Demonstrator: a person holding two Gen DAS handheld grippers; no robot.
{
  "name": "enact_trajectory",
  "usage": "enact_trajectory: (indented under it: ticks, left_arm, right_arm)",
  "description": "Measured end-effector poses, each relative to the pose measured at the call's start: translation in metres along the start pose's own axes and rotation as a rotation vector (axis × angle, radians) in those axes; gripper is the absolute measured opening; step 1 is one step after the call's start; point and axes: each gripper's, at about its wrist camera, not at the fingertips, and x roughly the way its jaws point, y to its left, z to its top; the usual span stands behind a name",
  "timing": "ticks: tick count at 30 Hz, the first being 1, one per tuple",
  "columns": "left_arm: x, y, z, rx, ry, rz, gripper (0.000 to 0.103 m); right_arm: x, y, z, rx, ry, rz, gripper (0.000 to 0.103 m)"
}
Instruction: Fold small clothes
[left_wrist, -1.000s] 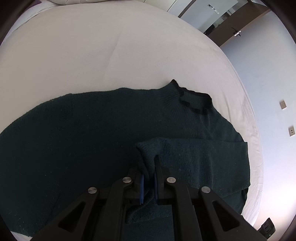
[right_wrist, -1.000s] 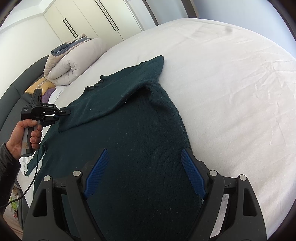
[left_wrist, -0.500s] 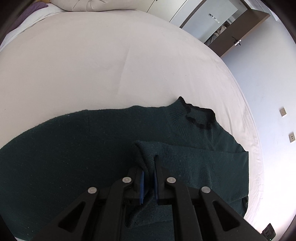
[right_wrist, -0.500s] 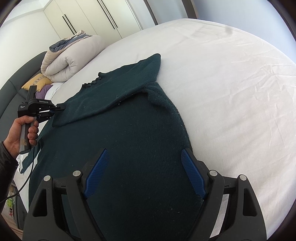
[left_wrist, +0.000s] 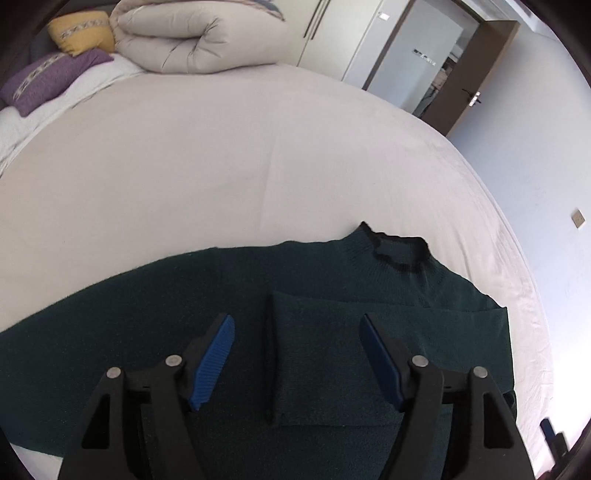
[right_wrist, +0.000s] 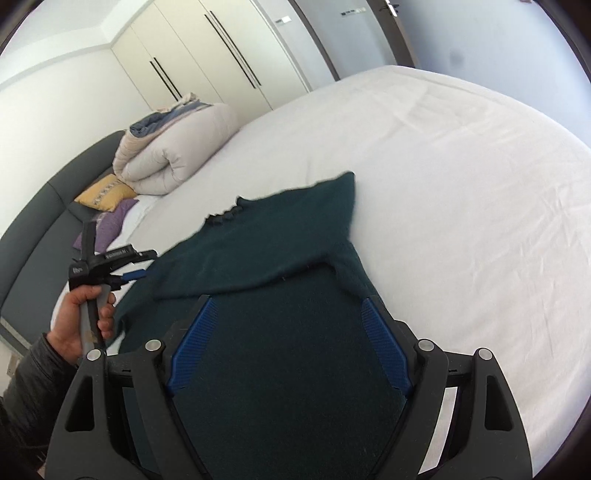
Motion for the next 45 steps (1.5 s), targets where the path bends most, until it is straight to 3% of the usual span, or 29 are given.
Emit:
enact_trajectory:
  ticks: [4,7,8,12,15,18,21,25,29,33,35,39,41,45]
  left_arm:
    - [0.01,-0.035,-0.012,0.146,-0.019,0.001,0.073]
    - [0.047,-0.037,-0.028,0.143,0.112,-0.023,0.07]
    - [0.054,-0.036,-0.035,0.156,0.115,-0.01,0.069]
    - [0.051,-0.046,-0.054,0.248,0.028,0.037,0.072]
    - [0.05,-0.044,-0.057,0.245,0.001,0.033,0.073]
    - [0.05,-0.045,-0.06,0.257,-0.013,0.041,0.073]
    - [0.05,-0.046,-0.062,0.256,-0.016,0.037,0.073]
    - [0.039,-0.041,-0.063,0.217,-0.032,0.005,0.073]
    - [-0.011,-0.007,-0.076,0.043,-0.087,-0.113,0.075]
    - [-0.086,0.069,-0.11,-0.225,-0.218,-0.198,0.091]
    - [-0.119,0.12,-0.132,-0.383,-0.272,-0.218,0.091]
    - [-0.164,0.238,-0.187,-0.795,-0.388,-0.279,0.09]
    - [-0.174,0.285,-0.215,-0.974,-0.43,-0.304,0.081]
    - [-0.182,0.335,-0.236,-1.14,-0.502,-0.335,0.075]
  right_arm:
    - [0.027,-0.003,0.047,0.05,0.03,0.169,0.08]
    - [0.065,-0.019,0.077,0.138,0.085,0.251,0.08]
    - [0.08,-0.026,0.085,0.173,0.113,0.272,0.08]
    - [0.142,-0.062,0.103,0.326,0.198,0.269,0.074]
    - [0.181,-0.089,0.114,0.421,0.22,0.263,0.073]
    - [0.201,-0.104,0.113,0.486,0.248,0.28,0.065]
    - [0.198,-0.094,0.102,0.43,0.29,0.301,0.065]
    - [0.175,-0.074,0.06,0.369,0.359,0.344,0.065]
    - [0.124,-0.057,0.02,0.34,0.339,0.34,0.065]
    - [0.062,-0.039,-0.009,0.354,0.273,0.395,0.066]
    - [0.037,-0.025,-0.023,0.338,0.257,0.415,0.066]
    - [0.01,0.001,-0.053,0.344,0.264,0.449,0.066]
    - [0.0,0.009,-0.067,0.355,0.278,0.455,0.066]
    - [-0.006,0.036,-0.091,0.34,0.314,0.452,0.066]
